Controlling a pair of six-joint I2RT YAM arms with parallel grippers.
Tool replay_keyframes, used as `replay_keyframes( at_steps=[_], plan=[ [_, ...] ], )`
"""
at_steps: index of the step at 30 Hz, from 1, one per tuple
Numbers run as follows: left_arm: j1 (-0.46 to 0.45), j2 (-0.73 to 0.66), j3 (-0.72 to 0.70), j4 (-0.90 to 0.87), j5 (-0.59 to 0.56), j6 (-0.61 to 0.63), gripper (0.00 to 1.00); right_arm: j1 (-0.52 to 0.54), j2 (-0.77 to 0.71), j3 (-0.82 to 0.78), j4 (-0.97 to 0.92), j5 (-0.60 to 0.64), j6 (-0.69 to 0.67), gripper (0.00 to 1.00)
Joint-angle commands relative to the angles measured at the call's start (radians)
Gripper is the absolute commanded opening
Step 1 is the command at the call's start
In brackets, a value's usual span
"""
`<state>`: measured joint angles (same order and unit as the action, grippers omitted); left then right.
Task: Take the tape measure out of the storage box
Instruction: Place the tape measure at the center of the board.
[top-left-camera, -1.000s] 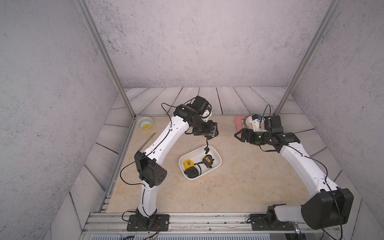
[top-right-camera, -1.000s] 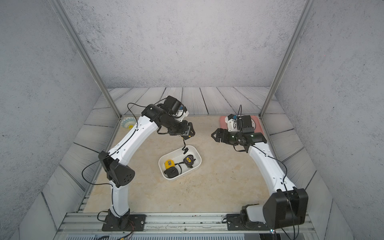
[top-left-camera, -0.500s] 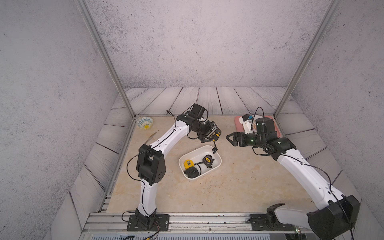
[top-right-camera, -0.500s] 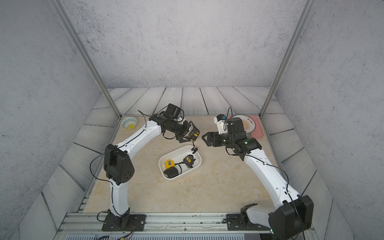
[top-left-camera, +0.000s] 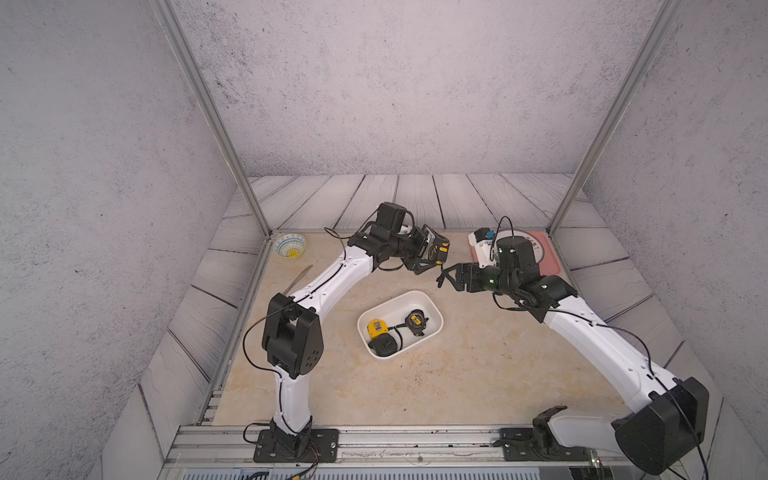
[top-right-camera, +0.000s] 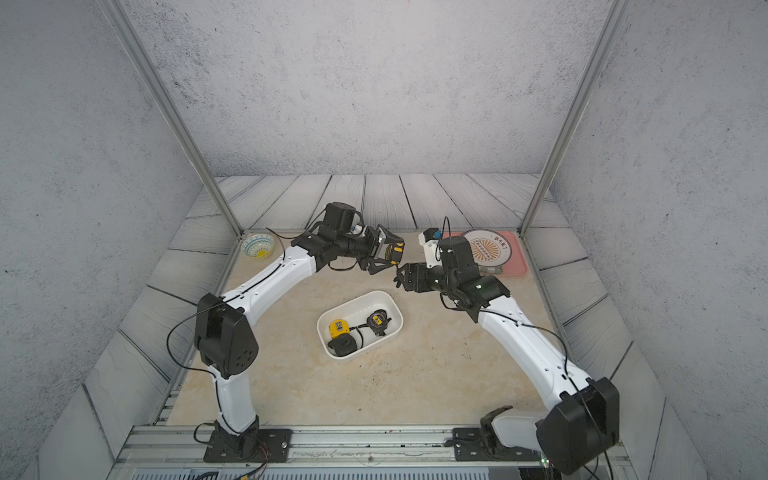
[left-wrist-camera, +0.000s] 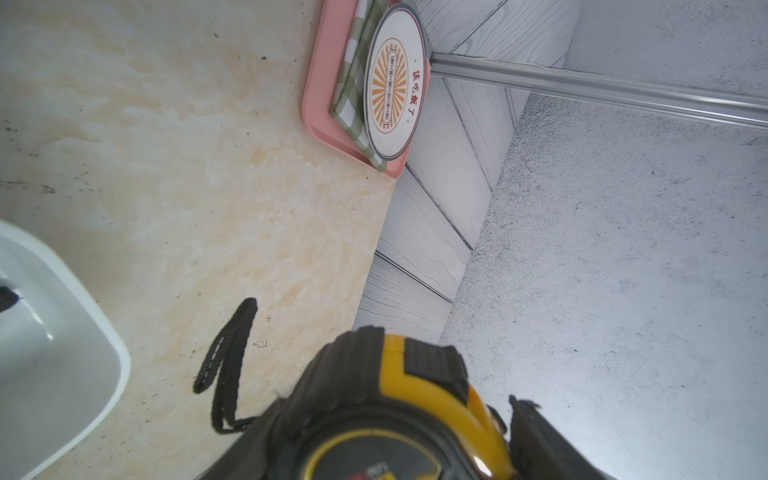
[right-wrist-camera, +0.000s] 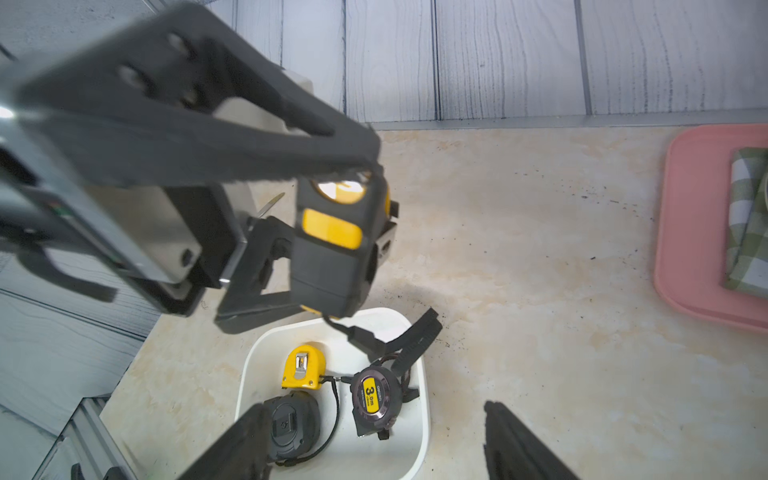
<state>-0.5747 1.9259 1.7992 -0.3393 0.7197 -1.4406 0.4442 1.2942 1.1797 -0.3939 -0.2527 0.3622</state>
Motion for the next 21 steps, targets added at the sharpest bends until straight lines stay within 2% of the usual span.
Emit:
replay_keyframes(
  at_steps=[1, 21],
  plan=[
    [-0.008, -0.032, -0.020, 0.055, 0.024, -0.060, 0.00, 0.007, 0.029, -0.017, 0.040, 0.059, 0.012, 0.82],
    [-0.021, -0.040, -0.082, 0.110, 0.000, -0.114, 0.00, 0.055, 0.094, 0.048, 0.104, 0.074, 0.020, 0.82]
  ],
)
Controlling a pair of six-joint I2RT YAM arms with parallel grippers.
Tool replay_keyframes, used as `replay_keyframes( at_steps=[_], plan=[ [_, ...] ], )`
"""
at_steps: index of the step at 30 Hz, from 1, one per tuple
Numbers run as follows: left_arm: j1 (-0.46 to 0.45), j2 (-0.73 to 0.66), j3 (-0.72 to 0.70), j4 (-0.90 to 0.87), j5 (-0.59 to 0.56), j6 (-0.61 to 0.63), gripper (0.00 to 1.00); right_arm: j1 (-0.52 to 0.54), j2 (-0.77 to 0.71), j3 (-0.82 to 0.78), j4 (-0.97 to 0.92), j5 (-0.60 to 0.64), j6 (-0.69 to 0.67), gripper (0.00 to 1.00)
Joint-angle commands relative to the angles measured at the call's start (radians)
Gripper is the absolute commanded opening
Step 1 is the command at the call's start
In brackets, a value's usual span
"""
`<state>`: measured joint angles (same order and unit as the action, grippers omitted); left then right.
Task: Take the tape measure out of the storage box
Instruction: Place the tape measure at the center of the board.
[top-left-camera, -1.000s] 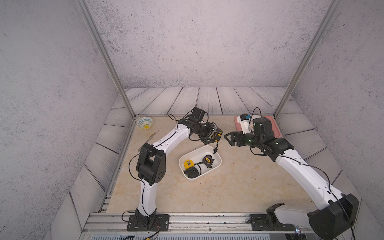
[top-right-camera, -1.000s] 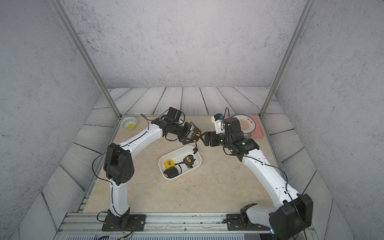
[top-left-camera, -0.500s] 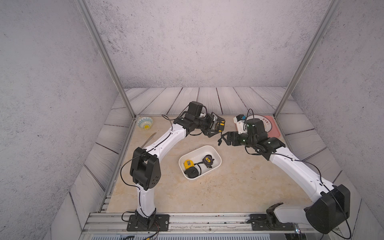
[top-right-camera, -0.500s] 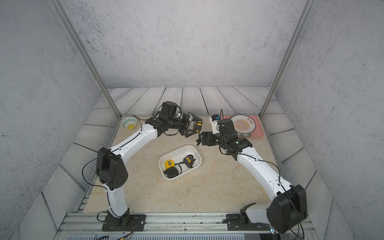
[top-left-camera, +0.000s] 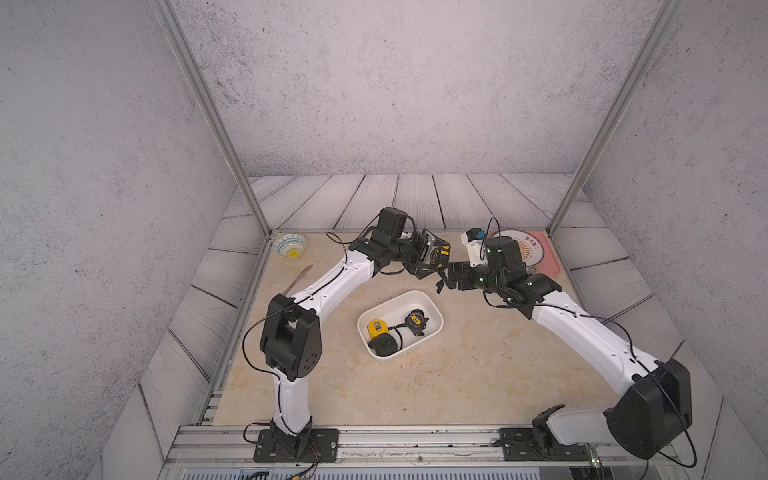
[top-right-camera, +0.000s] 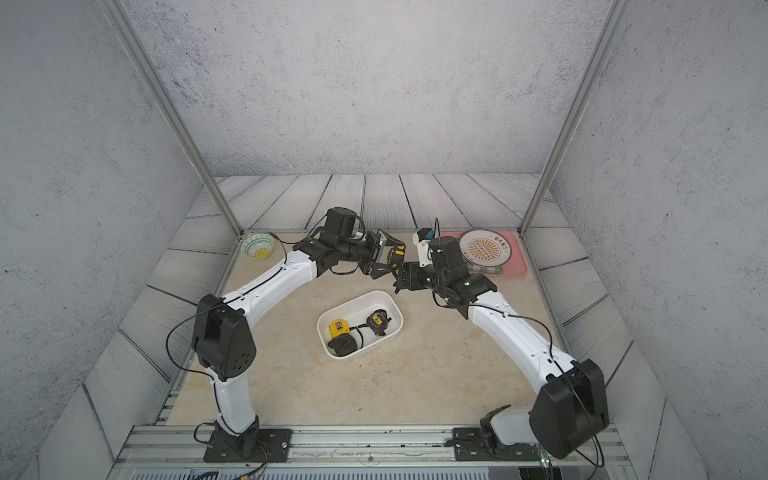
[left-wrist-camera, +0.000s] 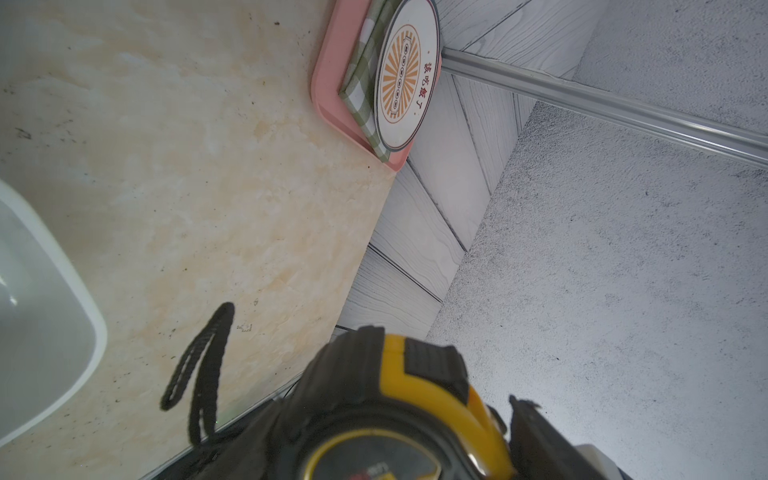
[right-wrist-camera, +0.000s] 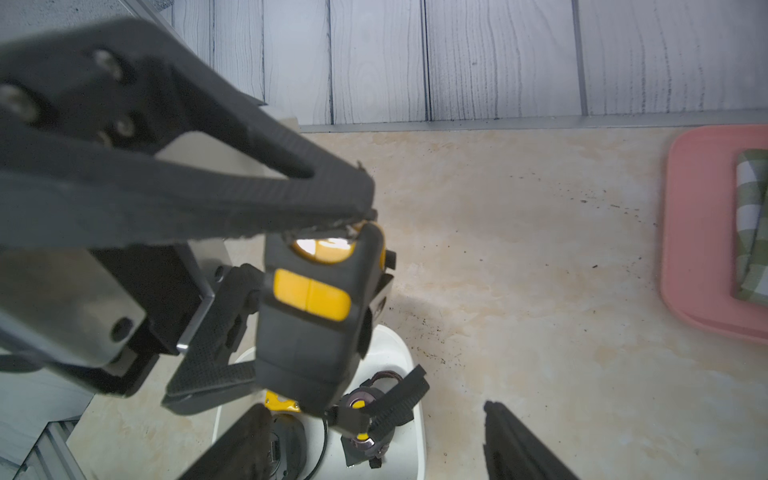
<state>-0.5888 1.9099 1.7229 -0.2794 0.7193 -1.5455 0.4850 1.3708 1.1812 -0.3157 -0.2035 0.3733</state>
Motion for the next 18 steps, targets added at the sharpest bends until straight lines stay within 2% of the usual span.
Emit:
replay_keyframes(
  at_steps=[1, 10, 18],
  plan=[
    [-0.008, -0.024, -0.005, 0.054, 0.002, -0.011, 0.00, 0.016, 0.020, 0.052, 0.026, 0.029, 0.009, 0.82],
    [-0.014, -0.037, -0.040, 0.097, -0.004, -0.033, 0.00, 0.028, 0.081, 0.091, 0.051, 0.063, 0.014, 0.82],
    [-0.015, -0.049, -0.060, 0.136, 0.002, -0.053, 0.00, 0.034, 0.130, 0.107, 0.075, 0.087, 0.013, 0.72]
  ],
)
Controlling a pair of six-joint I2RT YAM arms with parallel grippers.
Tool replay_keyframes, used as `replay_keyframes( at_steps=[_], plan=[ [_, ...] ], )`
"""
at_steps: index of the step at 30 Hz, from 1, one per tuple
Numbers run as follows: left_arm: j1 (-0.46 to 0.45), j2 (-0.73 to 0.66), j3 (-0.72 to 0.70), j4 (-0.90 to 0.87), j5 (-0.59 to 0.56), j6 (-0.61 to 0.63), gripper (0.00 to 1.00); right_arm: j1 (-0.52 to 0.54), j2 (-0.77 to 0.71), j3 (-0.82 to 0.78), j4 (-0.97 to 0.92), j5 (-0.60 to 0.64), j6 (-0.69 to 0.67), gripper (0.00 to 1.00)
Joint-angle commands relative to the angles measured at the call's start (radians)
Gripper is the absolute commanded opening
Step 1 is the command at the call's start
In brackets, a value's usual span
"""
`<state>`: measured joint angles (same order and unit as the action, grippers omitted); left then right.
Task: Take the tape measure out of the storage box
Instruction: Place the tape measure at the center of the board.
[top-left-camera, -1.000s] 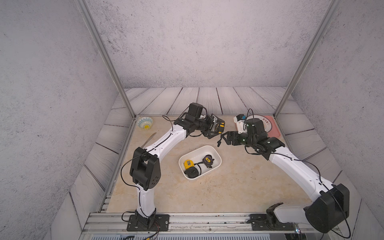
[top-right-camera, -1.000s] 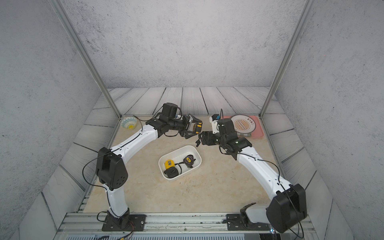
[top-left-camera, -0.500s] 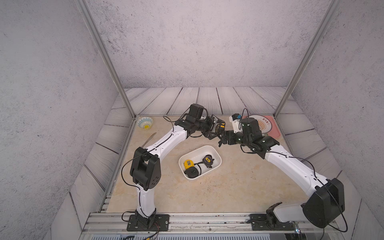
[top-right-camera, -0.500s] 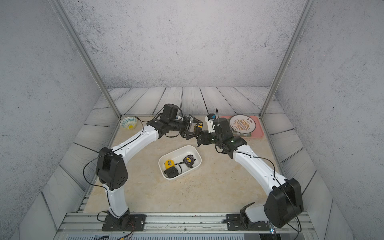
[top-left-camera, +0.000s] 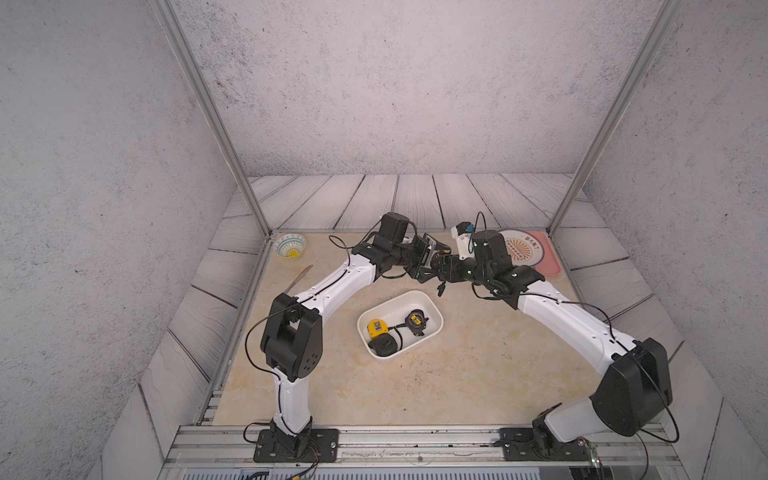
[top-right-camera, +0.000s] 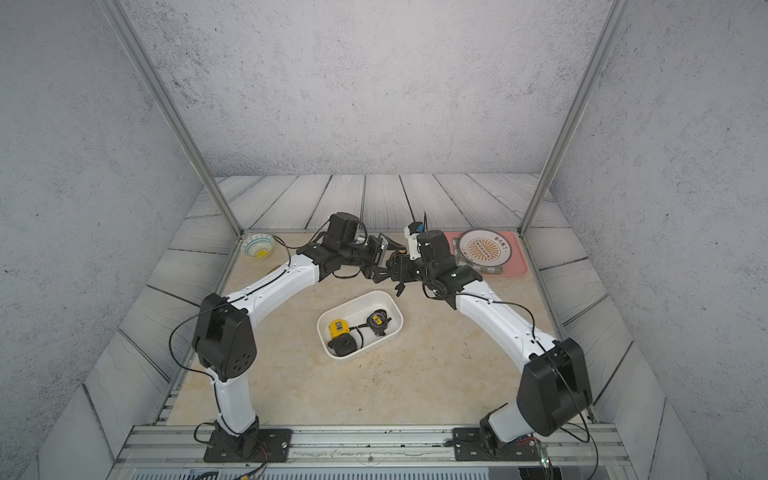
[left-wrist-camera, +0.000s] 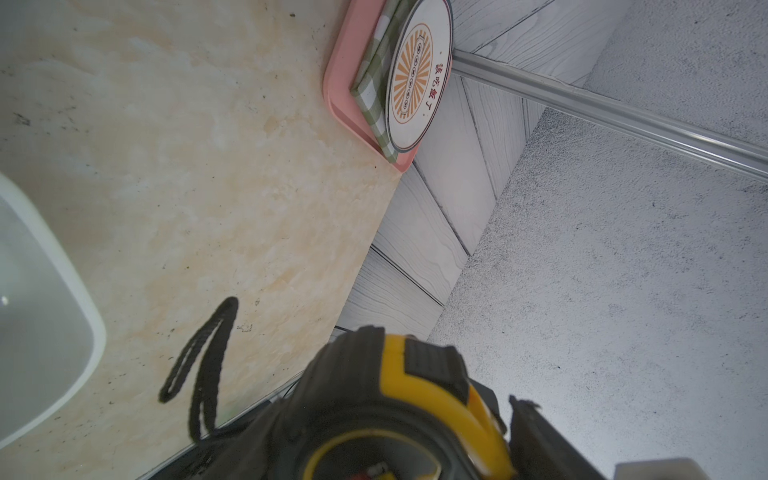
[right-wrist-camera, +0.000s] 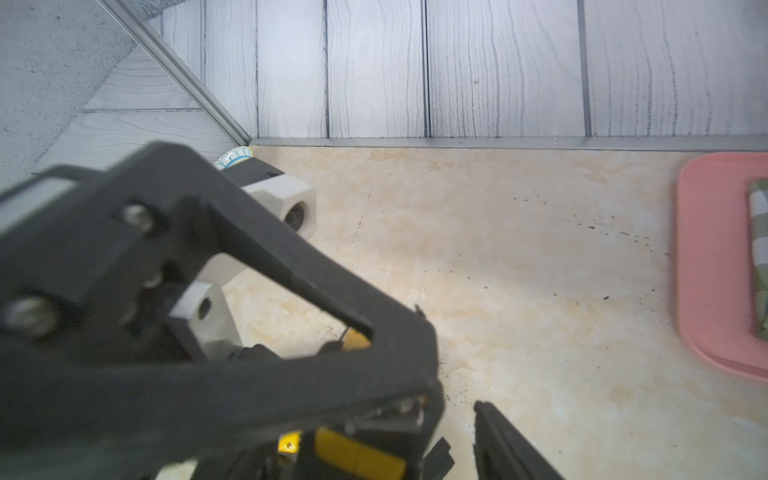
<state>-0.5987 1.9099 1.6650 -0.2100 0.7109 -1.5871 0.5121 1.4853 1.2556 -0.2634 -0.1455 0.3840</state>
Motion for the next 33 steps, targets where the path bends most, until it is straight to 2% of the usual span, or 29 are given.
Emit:
replay_keyframes(
  at_steps=[1, 6, 9, 15, 17, 21, 25, 33],
  plan=[
    [-0.006, -0.051, -0.007, 0.070, 0.011, -0.015, 0.00, 0.007, 0.018, 0.033, 0.023, 0.030, 0.002, 0.71],
    [-0.006, -0.058, -0.022, 0.101, 0.019, -0.033, 0.00, 0.009, 0.041, 0.044, 0.037, 0.038, 0.010, 0.64],
    [-0.005, -0.060, -0.022, 0.091, 0.018, -0.026, 0.00, 0.011, 0.054, 0.057, 0.037, 0.041, 0.009, 0.55],
    [-0.003, -0.058, -0.037, 0.150, 0.028, -0.041, 0.00, 0.011, 0.065, 0.068, 0.029, 0.045, 0.005, 0.19],
    [-0.003, -0.053, -0.037, 0.164, 0.036, -0.043, 0.12, 0.011, 0.063, 0.067, 0.023, 0.053, 0.005, 0.00],
    [0.006, -0.052, -0.052, 0.185, 0.042, -0.046, 0.17, 0.011, 0.047, 0.055, 0.014, 0.070, 0.007, 0.00],
    [0.024, -0.067, -0.081, 0.176, 0.036, -0.024, 0.31, 0.009, 0.011, 0.048, -0.003, 0.115, 0.030, 0.00],
    [0.058, -0.081, -0.120, 0.153, 0.026, 0.031, 0.98, -0.027, -0.099, -0.002, -0.059, 0.182, 0.052, 0.00]
  ],
)
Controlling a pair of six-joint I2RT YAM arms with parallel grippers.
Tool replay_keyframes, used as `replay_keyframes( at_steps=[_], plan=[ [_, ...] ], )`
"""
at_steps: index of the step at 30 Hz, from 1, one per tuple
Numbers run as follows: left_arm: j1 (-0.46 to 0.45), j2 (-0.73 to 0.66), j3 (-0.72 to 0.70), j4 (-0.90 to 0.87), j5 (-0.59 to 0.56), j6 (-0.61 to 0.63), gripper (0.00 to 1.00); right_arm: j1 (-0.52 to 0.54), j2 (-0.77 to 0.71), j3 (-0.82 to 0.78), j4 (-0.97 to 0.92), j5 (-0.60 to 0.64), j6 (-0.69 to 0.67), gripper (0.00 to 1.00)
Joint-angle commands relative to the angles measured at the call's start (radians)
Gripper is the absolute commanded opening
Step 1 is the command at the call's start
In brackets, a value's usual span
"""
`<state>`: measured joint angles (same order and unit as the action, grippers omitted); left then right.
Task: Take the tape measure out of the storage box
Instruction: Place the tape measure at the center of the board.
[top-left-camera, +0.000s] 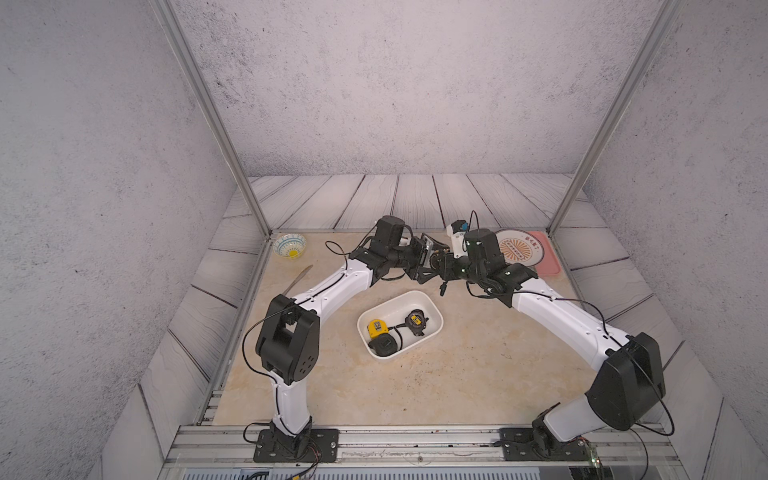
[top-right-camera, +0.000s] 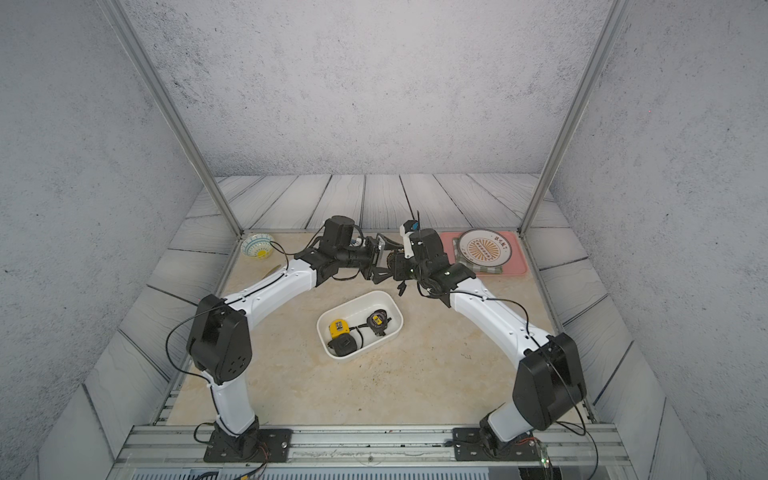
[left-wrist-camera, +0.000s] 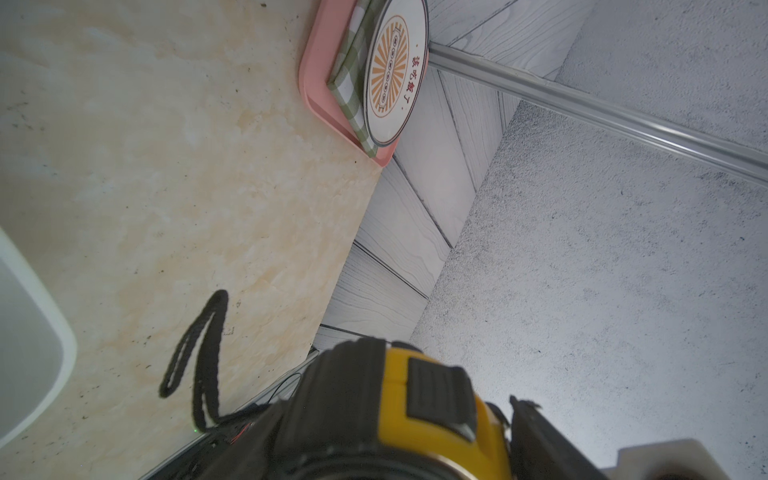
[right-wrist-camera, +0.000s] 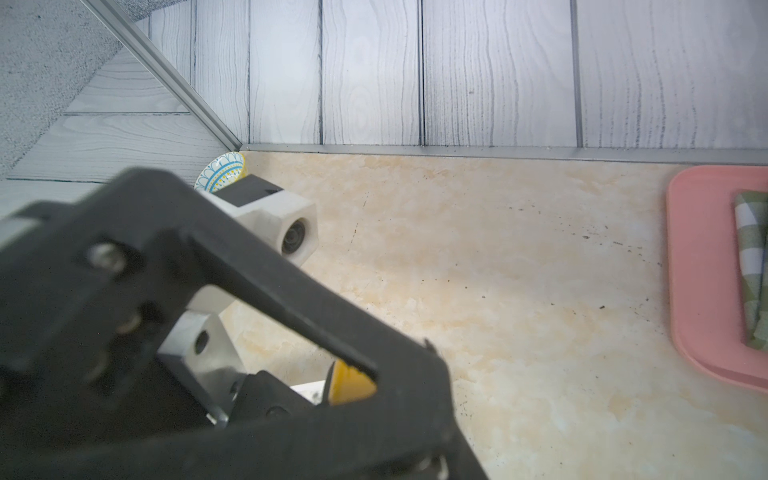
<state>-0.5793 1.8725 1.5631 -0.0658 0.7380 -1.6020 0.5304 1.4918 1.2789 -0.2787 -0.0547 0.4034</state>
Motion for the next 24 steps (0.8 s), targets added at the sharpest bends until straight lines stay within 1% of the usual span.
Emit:
replay_keyframes(
  at_steps=[1, 6, 9, 12, 13, 15, 17, 19, 21, 24],
  plan=[
    [0.043, -0.044, -0.015, 0.007, 0.000, 0.054, 0.98, -0.060, -0.125, -0.043, -0.045, 0.087, 0.047, 0.00],
    [0.054, -0.031, 0.005, -0.006, 0.013, 0.075, 0.98, -0.120, -0.201, -0.106, -0.065, 0.065, 0.094, 0.00],
    [0.068, -0.026, 0.035, -0.086, 0.015, 0.140, 0.98, -0.186, -0.237, -0.153, -0.089, 0.018, 0.158, 0.00],
    [0.091, -0.012, 0.103, -0.277, -0.002, 0.309, 0.99, -0.301, -0.274, -0.250, -0.072, -0.092, 0.276, 0.00],
    [0.097, -0.006, 0.138, -0.380, -0.027, 0.405, 0.98, -0.343, -0.279, -0.286, -0.061, -0.135, 0.310, 0.00],
    [0.103, 0.014, 0.225, -0.584, -0.103, 0.585, 0.98, -0.404, -0.281, -0.344, -0.055, -0.183, 0.356, 0.00],
    [0.100, 0.046, 0.321, -0.779, -0.217, 0.759, 0.98, -0.451, -0.273, -0.391, -0.048, -0.215, 0.386, 0.00],
    [0.098, 0.075, 0.379, -0.909, -0.317, 0.889, 0.99, -0.499, -0.259, -0.450, -0.017, -0.248, 0.418, 0.00],
    [0.098, 0.107, 0.407, -0.998, -0.397, 0.992, 0.99, -0.538, -0.236, -0.496, 0.015, -0.275, 0.442, 0.00],
    [0.087, 0.145, 0.407, -1.074, -0.516, 1.105, 0.98, -0.574, -0.180, -0.512, 0.017, -0.315, 0.430, 0.00]
  ],
)
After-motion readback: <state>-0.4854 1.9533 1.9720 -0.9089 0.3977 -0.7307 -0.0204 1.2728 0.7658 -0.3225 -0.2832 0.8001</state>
